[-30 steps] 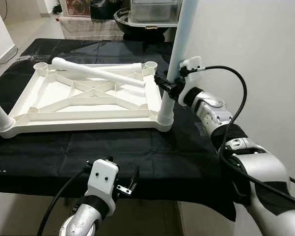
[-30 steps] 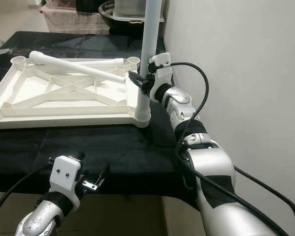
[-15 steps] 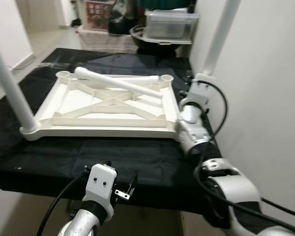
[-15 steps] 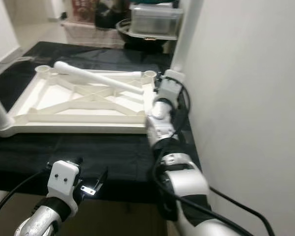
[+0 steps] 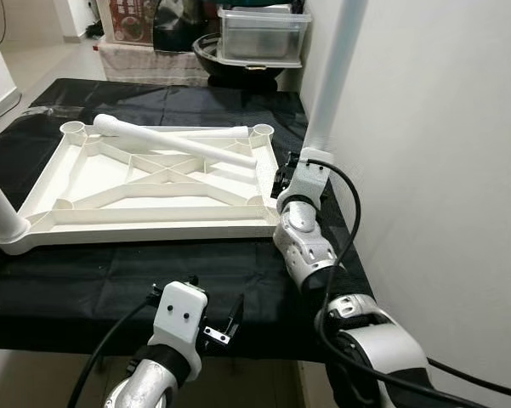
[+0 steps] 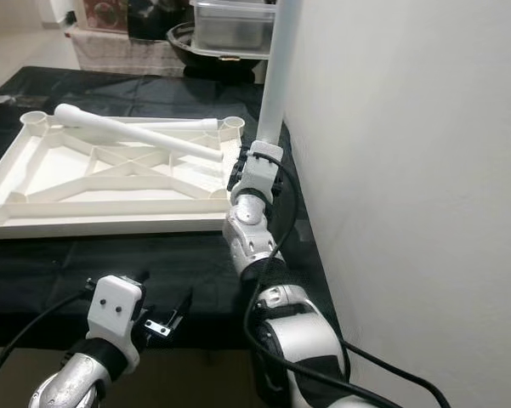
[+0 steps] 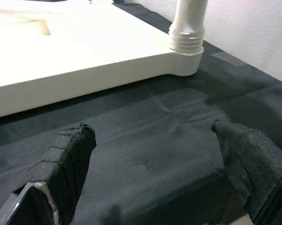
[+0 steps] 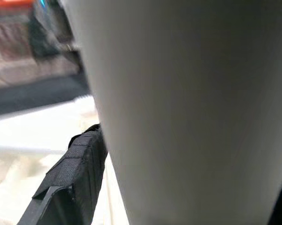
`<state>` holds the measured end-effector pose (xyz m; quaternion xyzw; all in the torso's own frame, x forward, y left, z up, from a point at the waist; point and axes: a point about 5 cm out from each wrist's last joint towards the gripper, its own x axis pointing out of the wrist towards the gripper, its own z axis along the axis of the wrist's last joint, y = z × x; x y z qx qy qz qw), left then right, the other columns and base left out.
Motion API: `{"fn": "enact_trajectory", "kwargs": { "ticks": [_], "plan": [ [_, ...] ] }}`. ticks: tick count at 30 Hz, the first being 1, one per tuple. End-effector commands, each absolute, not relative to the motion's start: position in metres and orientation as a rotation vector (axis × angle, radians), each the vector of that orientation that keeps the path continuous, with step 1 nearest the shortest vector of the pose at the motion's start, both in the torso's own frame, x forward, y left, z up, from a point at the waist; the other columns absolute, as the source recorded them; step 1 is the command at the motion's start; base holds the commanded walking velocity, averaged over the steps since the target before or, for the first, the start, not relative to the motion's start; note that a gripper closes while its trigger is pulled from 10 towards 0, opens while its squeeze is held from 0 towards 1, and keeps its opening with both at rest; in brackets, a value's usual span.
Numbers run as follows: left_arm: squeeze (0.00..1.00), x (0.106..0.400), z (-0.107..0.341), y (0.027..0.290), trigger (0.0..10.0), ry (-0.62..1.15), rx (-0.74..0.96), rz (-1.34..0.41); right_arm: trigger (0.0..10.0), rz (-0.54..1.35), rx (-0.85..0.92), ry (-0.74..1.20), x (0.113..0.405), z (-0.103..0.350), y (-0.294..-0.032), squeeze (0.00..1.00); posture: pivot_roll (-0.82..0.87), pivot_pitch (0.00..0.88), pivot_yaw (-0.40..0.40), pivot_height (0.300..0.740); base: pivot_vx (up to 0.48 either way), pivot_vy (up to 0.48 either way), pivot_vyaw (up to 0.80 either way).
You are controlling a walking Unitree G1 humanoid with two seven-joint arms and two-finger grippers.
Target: Building children table
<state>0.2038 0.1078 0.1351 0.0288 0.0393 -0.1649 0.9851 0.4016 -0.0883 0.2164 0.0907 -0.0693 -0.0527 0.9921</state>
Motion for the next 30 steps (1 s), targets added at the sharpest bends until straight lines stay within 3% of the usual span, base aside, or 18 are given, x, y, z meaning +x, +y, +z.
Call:
{"fn": "enact_trajectory", "kwargs": {
  "ticks": [1, 4, 8, 12, 13, 14, 15, 23, 28, 29, 30],
  "plan": [
    [0.0, 0.204, 0.13, 0.107, 10.0, 0.094, 0.064, -0.332, 10.0, -0.034, 0.184, -0.168, 0.402, 0.217, -0.094, 0.0, 0.11, 0.084, -0.071, 0.74, 0.0, 0.0, 0.0],
    [0.0, 0.205, 0.13, 0.107, 10.0, 0.093, 0.064, -0.332, 10.0, 0.113, 0.179, -0.195, 0.405, 0.22, -0.107, 0.0, 0.11, 0.083, -0.073, 0.74, 0.0, 0.0, 0.0],
    [0.0, 0.207, 0.13, 0.107, 10.0, 0.088, 0.066, -0.329, 10.0, 0.492, 0.187, -0.144, 0.408, 0.225, -0.127, 0.0, 0.11, 0.085, -0.072, 0.74, 0.0, 0.0, 0.0],
    [0.0, 0.207, 0.13, 0.107, 10.0, 0.087, 0.066, -0.329, 10.0, 0.523, 0.184, -0.135, 0.407, 0.226, -0.127, 0.0, 0.11, 0.085, -0.072, 0.74, 0.0, 0.0, 0.0],
    [0.0, 0.207, 0.13, 0.107, 10.0, 0.086, 0.068, -0.329, 10.0, 0.653, 0.15, -0.102, 0.405, 0.227, -0.124, 0.0, 0.11, 0.083, -0.071, 0.74, 0.0, 0.0, 0.0],
    [0.0, 0.207, 0.13, 0.107, 10.0, 0.086, 0.068, -0.329, 10.0, 0.653, 0.15, -0.102, 0.405, 0.227, -0.124, 0.0, 0.11, 0.083, -0.071, 0.74, 0.0, 0.0, 0.0],
    [0.0, 0.208, 0.13, 0.108, 10.0, 0.084, 0.07, -0.33, 10.0, 0.815, 0.143, -0.077, 0.401, 0.229, -0.118, 0.0, 0.12, 0.085, -0.072, 0.74, 0.0, 0.0, 0.0],
    [0.0, 0.205, 0.133, 0.105, 10.0, 0.068, 0.044, -0.364, 10.0, 1.159, 0.079, -0.029, 0.388, 0.23, -0.101, 0.0, 0.12, 0.09, -0.076, 0.74, 0.0, 0.0, 0.0],
    [0.0, 0.192, 0.139, 0.093, 10.0, 0.047, -0.036, -0.491, 10.0, 1.446, 0.036, 0.013, 0.376, 0.233, -0.087, 0.0, 0.13, 0.095, -0.083, 0.74, 0.0, 0.0, 0.0],
    [0.0, 0.191, 0.139, 0.093, 10.0, 0.047, -0.035, -0.492, 8.8, 1.48, 0.044, 0.009, 0.375, 0.235, -0.086, 0.0, 0.13, 0.094, -0.085, 0.74, 0.0, 0.0, 0.0],
    [0.0, 0.191, 0.139, 0.093, 10.0, 0.047, -0.035, -0.492, 8.8, 1.48, 0.044, 0.009, 0.375, 0.235, -0.086, 0.0, 0.13, 0.094, -0.085, 0.74, 0.0, 0.0, 0.0]
  ]
}}
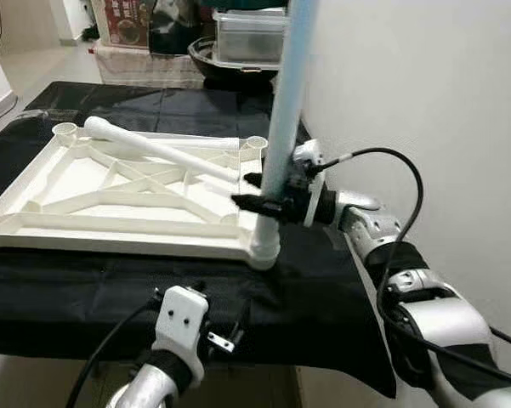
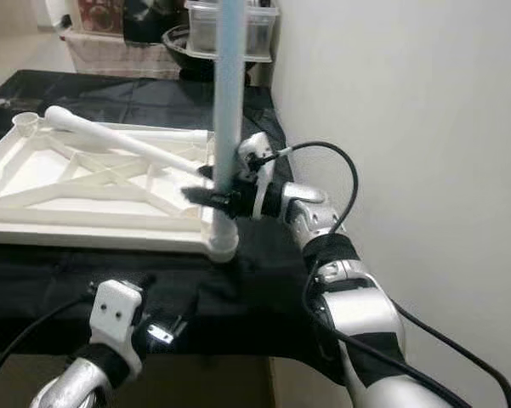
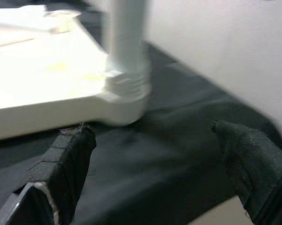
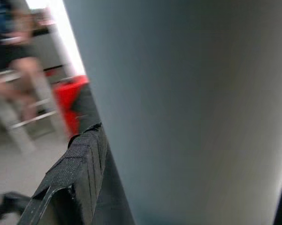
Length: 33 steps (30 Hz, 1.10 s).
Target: Building children table
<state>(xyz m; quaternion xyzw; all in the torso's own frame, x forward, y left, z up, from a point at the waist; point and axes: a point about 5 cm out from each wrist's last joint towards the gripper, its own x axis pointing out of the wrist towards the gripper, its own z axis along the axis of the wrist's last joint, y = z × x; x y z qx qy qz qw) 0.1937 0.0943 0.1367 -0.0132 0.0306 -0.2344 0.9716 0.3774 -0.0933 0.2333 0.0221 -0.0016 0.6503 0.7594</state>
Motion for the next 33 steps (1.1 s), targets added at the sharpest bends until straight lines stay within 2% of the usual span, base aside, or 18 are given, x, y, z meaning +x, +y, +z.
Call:
{"fn": "enact_trajectory", "kwargs": {
  "ticks": [1, 2, 4, 10, 13, 14, 15, 16, 19, 21, 22, 23, 24, 26, 28, 31, 32, 33],
  "plan": [
    [0.0, 0.191, 0.139, 0.092, 10.0, 0.047, -0.033, -0.492, 8.8, 1.5, 0.049, 0.006, 0.374, 0.236, -0.085, 0.0, 0.13, 0.094, -0.085, 0.74, 0.0, 0.0, 0.0],
    [0.0, 0.192, 0.139, 0.092, 10.0, 0.047, -0.031, -0.491, 0.3, 1.51, 0.052, -0.001, 0.373, 0.236, -0.084, 0.0, 0.13, 0.093, -0.082, 0.74, 0.0, 0.0, 0.0],
    [0.0, 0.192, 0.138, 0.092, 10.0, 0.048, -0.031, -0.491, 0.0, 1.512, 0.05, -0.017, 0.372, 0.237, -0.082, 0.0, 0.13, 0.091, -0.083, 0.74, 0.0, 0.0, 0.0],
    [0.0, 0.195, 0.136, 0.093, 10.0, 0.049, -0.021, -0.493, 0.0, 1.248, 0.036, -0.087, 0.384, 0.237, -0.077, 0.0, 0.13, 0.087, -0.08, 0.74, 0.0, 0.0, 0.0],
    [0.0, 0.197, 0.136, 0.095, 10.0, 0.047, -0.015, -0.484, 0.0, 0.862, 0.043, -0.106, 0.399, 0.232, -0.092, 0.0, 0.12, 0.075, -0.073, 0.74, 0.0, 0.0, 0.0],
    [0.0, 0.197, 0.136, 0.095, 10.0, 0.047, -0.015, -0.484, 0.0, 0.862, 0.043, -0.106, 0.399, 0.232, -0.092, 0.0, 0.12, 0.075, -0.073, 0.74, 0.0, 0.0, 0.0],
    [0.0, 0.197, 0.136, 0.095, 10.0, 0.047, -0.013, -0.481, 0.0, 0.757, 0.04, -0.104, 0.402, 0.229, -0.098, 0.0, 0.12, 0.074, -0.074, 0.74, 0.0, 0.0, 0.0],
    [0.0, 0.198, 0.137, 0.096, 10.0, 0.047, -0.015, -0.474, 0.0, 0.543, 0.031, -0.091, 0.407, 0.224, -0.112, 0.0, 0.12, 0.07, -0.069, 0.74, 0.0, 0.0, 0.0],
    [0.0, 0.198, 0.137, 0.096, 10.0, 0.048, -0.018, -0.47, 0.0, 0.407, 0.024, -0.083, 0.408, 0.221, -0.121, 0.0, 0.12, 0.07, -0.069, 0.74, 0.0, 0.0, 0.0],
    [0.0, 0.199, 0.136, 0.098, 10.0, 0.05, -0.009, -0.456, 0.0, 0.022, 0.019, -0.053, 0.405, 0.21, -0.147, 0.0, 0.12, 0.06, -0.066, 0.74, 0.0, 0.0, 0.0],
    [0.0, 0.199, 0.136, 0.098, 10.0, 0.05, -0.009, -0.456, 0.0, 0.022, 0.019, -0.053, 0.405, 0.21, -0.147, 0.0, 0.12, 0.06, -0.066, 0.74, 0.0, 0.0, 0.0],
    [0.0, 0.199, 0.134, 0.099, 10.0, 0.055, 0.004, -0.445, 0.0, -0.12, 0.041, -0.044, 0.397, 0.204, -0.149, 0.0, 0.12, 0.054, -0.062, 0.74, 0.0, 0.0, 0.0],
    [0.0, 0.199, 0.134, 0.099, 10.0, 0.055, 0.004, -0.445, 0.0, -0.12, 0.041, -0.044, 0.397, 0.204, -0.149, 0.0, 0.12, 0.054, -0.062, 0.74, 0.0, 0.0, 0.0],
    [0.0, 0.201, 0.132, 0.099, 10.0, 0.065, 0.022, -0.428, 0.0, -0.269, 0.108, -0.024, 0.384, 0.196, -0.136, 0.0, 0.13, 0.045, -0.06, 0.74, 0.0, 0.0, 0.0],
    [0.0, 0.202, 0.131, 0.099, 10.0, 0.073, 0.035, -0.426, 0.0, -0.276, 0.15, -0.026, 0.381, 0.197, -0.117, 0.0, 0.13, 0.04, -0.059, 0.74, 0.0, 0.0, 0.0],
    [0.0, 0.202, 0.131, 0.098, 10.0, 0.076, 0.041, -0.428, 0.0, -0.268, 0.159, -0.035, 0.382, 0.199, -0.11, 0.0, 0.13, 0.04, -0.059, 0.74, 0.0, 0.0, 0.0],
    [0.0, 0.201, 0.13, 0.098, 10.0, 0.088, 0.03, -0.421, 10.0, -0.228, 0.155, -0.057, 0.383, 0.202, -0.103, 0.0, 0.13, 0.04, -0.059, 0.74, 0.0, 0.0, 0.0],
    [0.0, 0.197, 0.129, 0.096, 10.0, 0.099, 0.019, -0.427, 10.0, -0.177, 0.166, -0.085, 0.384, 0.204, -0.095, 0.65, 0.13, 0.032, -0.061, 0.74, 0.0, 0.0, 0.0]
  ]
}}
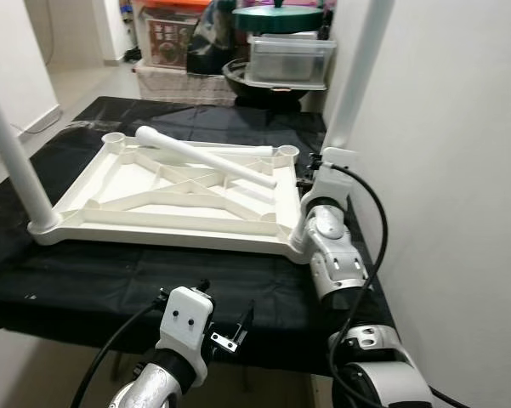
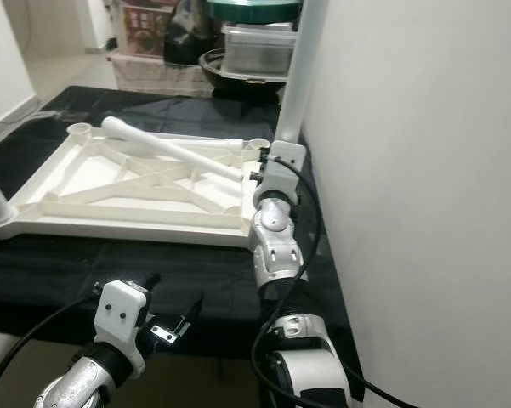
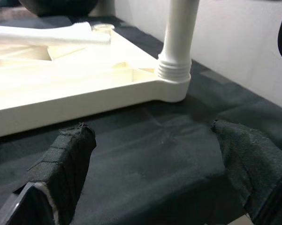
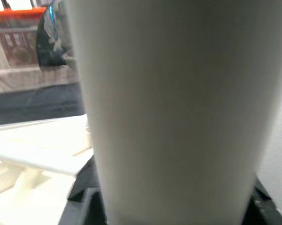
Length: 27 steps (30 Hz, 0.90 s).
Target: Building children table
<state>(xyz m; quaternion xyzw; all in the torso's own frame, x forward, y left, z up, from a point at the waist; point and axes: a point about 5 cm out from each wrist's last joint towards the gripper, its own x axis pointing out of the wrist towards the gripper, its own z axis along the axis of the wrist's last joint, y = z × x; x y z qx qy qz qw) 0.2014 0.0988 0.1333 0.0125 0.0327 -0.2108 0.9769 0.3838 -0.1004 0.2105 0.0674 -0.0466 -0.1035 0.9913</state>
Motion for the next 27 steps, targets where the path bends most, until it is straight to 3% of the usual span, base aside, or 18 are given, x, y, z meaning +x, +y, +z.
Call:
{"fn": "enact_trajectory", "kwargs": {
  "ticks": [1, 2, 5, 6, 11, 12, 16, 19, 20, 21, 22, 24, 27],
  "plan": [
    [0.0, 0.197, 0.129, 0.096, 10.0, 0.099, 0.019, -0.427, 10.0, -0.177, 0.166, -0.085, 0.384, 0.204, -0.095, 0.65, 0.13, 0.032, -0.061, 0.74, 0.0, 0.0, 0.0],
    [0.0, 0.193, 0.128, 0.094, 10.0, 0.103, 0.022, -0.434, 10.0, -0.116, 0.168, -0.119, 0.384, 0.204, -0.09, 1.0, 0.13, 0.029, -0.061, 0.74, 0.0, 0.0, 0.0],
    [0.0, 0.191, 0.128, 0.093, 10.0, 0.092, 0.029, -0.434, 10.0, -0.09, 0.158, -0.15, 0.383, 0.205, -0.09, 1.0, 0.13, 0.024, -0.058, 0.74, 0.0, 0.0, 0.0],
    [0.0, 0.192, 0.131, 0.093, 10.0, 0.059, 0.037, -0.429, 10.0, -0.003, 0.172, -0.174, 0.383, 0.204, -0.09, 0.0, 0.12, 0.016, -0.057, 0.74, 0.0, 0.0, 0.0],
    [0.0, 0.192, 0.138, 0.096, 10.0, -0.027, 0.042, -0.395, 10.0, 0.231, 0.109, -0.216, 0.385, 0.205, -0.106, 0.0, 0.12, 0.005, -0.053, 0.74, 0.0, 0.0, 0.0],
    [0.0, 0.193, 0.141, 0.096, 10.0, -0.053, 0.042, -0.392, 10.0, 0.419, 0.045, -0.15, 0.389, 0.2, -0.115, 0.0, 0.11, 0.0, -0.053, 0.74, 0.0, 0.0, 0.0],
    [0.0, 0.193, 0.142, 0.095, 10.0, -0.064, 0.039, -0.397, 10.0, 0.557, 0.053, -0.064, 0.39, 0.193, -0.118, 0.0, 0.11, 0.0, -0.054, 0.74, 0.0, 0.0, 0.0],
    [0.0, 0.192, 0.143, 0.093, 10.0, -0.068, 0.033, -0.41, 10.0, 0.677, 0.043, -0.031, 0.389, 0.191, -0.116, 0.0, 0.12, 0.0, -0.059, 0.74, 0.0, 0.0, 0.0],
    [0.0, 0.191, 0.146, 0.092, 10.0, -0.083, 0.027, -0.422, 10.0, 0.834, 0.006, 0.012, 0.386, 0.189, -0.109, 0.0, 0.13, 0.0, -0.068, 0.74, 0.0, 0.0, 0.0],
    [0.0, 0.191, 0.146, 0.092, 10.0, -0.083, 0.027, -0.422, 10.0, 0.834, 0.006, 0.012, 0.386, 0.189, -0.109, 0.0, 0.13, 0.0, -0.068, 0.74, 0.0, 0.0, 0.0],
    [0.0, 0.189, 0.148, 0.091, 10.0, -0.098, 0.023, -0.428, 10.0, 0.948, -0.028, 0.041, 0.383, 0.188, -0.105, 0.0, 0.13, 0.0, -0.068, 0.74, 0.0, 0.0, 0.0],
    [0.0, 0.189, 0.148, 0.091, 10.0, -0.098, 0.023, -0.428, 10.0, 0.948, -0.028, 0.041, 0.383, 0.188, -0.105, 0.0, 0.13, 0.0, -0.068, 0.74, 0.0, 0.0, 0.0],
    [0.0, 0.188, 0.152, 0.093, 10.0, -0.142, 0.032, -0.408, 10.0, 1.095, -0.082, 0.108, 0.38, 0.183, -0.094, 0.0, 0.15, 0.0, -0.078, 0.74, 0.0, 0.0, 0.0]
  ]
}}
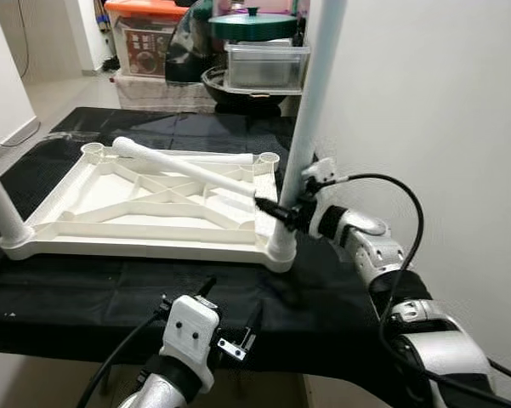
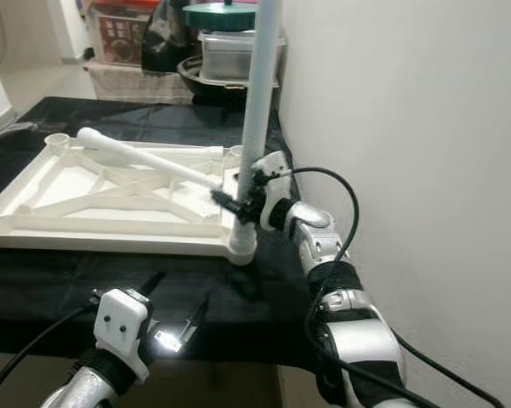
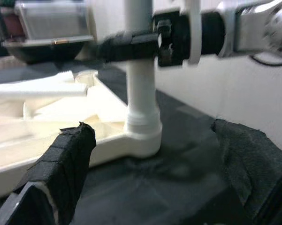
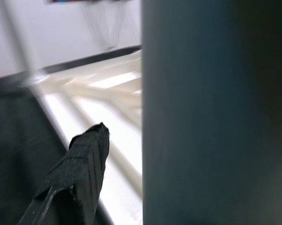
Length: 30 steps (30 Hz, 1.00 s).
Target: Building children table
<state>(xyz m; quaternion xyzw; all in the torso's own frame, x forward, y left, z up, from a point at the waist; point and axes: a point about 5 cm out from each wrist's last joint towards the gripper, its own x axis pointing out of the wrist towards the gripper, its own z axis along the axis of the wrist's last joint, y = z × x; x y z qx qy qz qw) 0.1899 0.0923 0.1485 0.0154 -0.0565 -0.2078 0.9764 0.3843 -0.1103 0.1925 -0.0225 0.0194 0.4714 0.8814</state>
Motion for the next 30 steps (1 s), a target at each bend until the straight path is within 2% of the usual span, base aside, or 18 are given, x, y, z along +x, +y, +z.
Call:
{"fn": "enact_trajectory", "kwargs": {
  "ticks": [1, 3, 5, 6, 8, 9, 11, 12, 15, 16, 18, 19, 20, 21, 23, 25, 27, 30],
  "plan": [
    [0.0, 0.188, 0.152, 0.093, 10.0, -0.142, 0.032, -0.408, 10.0, 1.095, -0.082, 0.108, 0.38, 0.183, -0.094, 0.0, 0.15, 0.0, -0.078, 0.74, 0.0, 0.0, 0.0],
    [0.0, 0.188, 0.152, 0.093, 10.0, -0.142, 0.032, -0.408, 10.0, 1.095, -0.082, 0.108, 0.38, 0.183, -0.094, 0.0, 0.15, 0.0, -0.078, 0.74, 0.0, 0.0, 0.0],
    [0.0, 0.187, 0.154, 0.096, 10.0, -0.173, 0.048, -0.377, 10.0, 1.203, -0.066, 0.143, 0.375, 0.179, -0.082, 0.0, 0.15, 0.0, -0.072, 0.74, 0.0, 0.0, 0.0],
    [0.0, 0.187, 0.154, 0.098, 10.0, -0.182, 0.054, -0.368, 7.5, 1.22, -0.055, 0.141, 0.374, 0.178, -0.078, 0.0, 0.15, 0.0, -0.071, 0.74, 0.0, 0.0, 0.0],
    [0.0, 0.187, 0.155, 0.098, 10.0, -0.186, 0.058, -0.364, 7.5, 1.224, -0.046, 0.138, 0.373, 0.177, -0.075, 0.0, 0.15, 0.0, -0.071, 0.74, 0.0, 0.0, 0.0],
    [0.0, 0.187, 0.155, 0.098, 10.0, -0.19, 0.06, -0.358, 0.0, 1.164, -0.044, 0.127, 0.376, 0.176, -0.074, 0.0, 0.15, 0.0, -0.074, 0.74, 0.0, 0.0, 0.0],
    [0.0, 0.187, 0.154, 0.098, 10.0, -0.191, 0.061, -0.348, 0.0, 0.969, -0.05, 0.104, 0.383, 0.174, -0.077, 0.0, 0.14, 0.0, -0.076, 0.74, 0.0, 0.0, 0.0],
    [0.0, 0.187, 0.154, 0.098, 10.0, -0.191, 0.061, -0.348, 0.0, 0.969, -0.05, 0.104, 0.383, 0.174, -0.077, 0.0, 0.14, 0.0, -0.076, 0.74, 0.0, 0.0, 0.0],
    [0.0, 0.188, 0.151, 0.098, 10.0, -0.186, 0.064, -0.345, 0.0, 0.643, -0.01, 0.084, 0.394, 0.171, -0.094, 0.0, 0.13, 0.0, -0.069, 0.74, 0.0, 0.0, 0.0],
    [0.0, 0.188, 0.151, 0.098, 10.0, -0.186, 0.064, -0.345, 0.0, 0.643, -0.01, 0.084, 0.394, 0.171, -0.094, 0.0, 0.13, 0.0, -0.069, 0.74, 0.0, 0.0, 0.0],
    [0.0, 0.188, 0.149, 0.098, 10.0, -0.178, 0.064, -0.351, 0.0, 0.452, 0.029, 0.074, 0.396, 0.168, -0.108, 0.0, 0.13, 0.0, -0.07, 0.74, 0.0, 0.0, 0.0],
    [0.0, 0.188, 0.149, 0.098, 10.0, -0.178, 0.064, -0.351, 0.0, 0.452, 0.029, 0.074, 0.396, 0.168, -0.108, 0.0, 0.13, 0.0, -0.07, 0.74, 0.0, 0.0, 0.0],
    [0.0, 0.19, 0.147, 0.098, 10.0, -0.173, 0.063, -0.353, 0.0, 0.252, 0.047, 0.049, 0.394, 0.165, -0.121, 0.0, 0.11, 0.0, -0.061, 0.74, 0.0, 0.0, 0.0],
    [0.0, 0.19, 0.147, 0.098, 10.0, -0.173, 0.063, -0.353, 0.0, 0.252, 0.047, 0.049, 0.394, 0.165, -0.121, 0.0, 0.11, 0.0, -0.061, 0.74, 0.0, 0.0, 0.0],
    [0.0, 0.192, 0.146, 0.097, 10.0, -0.172, 0.064, -0.358, 0.0, 0.022, 0.048, 0.032, 0.387, 0.163, -0.133, 0.0, 0.1, 0.0, -0.056, 0.74, 0.0, 0.0, 0.0],
    [0.0, 0.192, 0.146, 0.097, 10.0, -0.172, 0.064, -0.358, 0.0, 0.022, 0.048, 0.032, 0.387, 0.163, -0.133, 0.0, 0.1, 0.0, -0.056, 0.74, 0.0, 0.0, 0.0],
    [0.0, 0.195, 0.145, 0.096, 10.0, -0.171, 0.068, -0.364, 0.0, -0.234, 0.121, 0.036, 0.372, 0.159, -0.141, 0.0, 0.1, 0.0, -0.054, 0.74, 0.0, 0.0, 0.0],
    [0.0, 0.196, 0.145, 0.096, 10.0, -0.172, 0.071, -0.366, 0.0, -0.312, 0.155, 0.048, 0.367, 0.157, -0.143, 0.0, 0.1, 0.0, -0.052, 0.74, 0.0, 0.0, 0.0]
  ]
}}
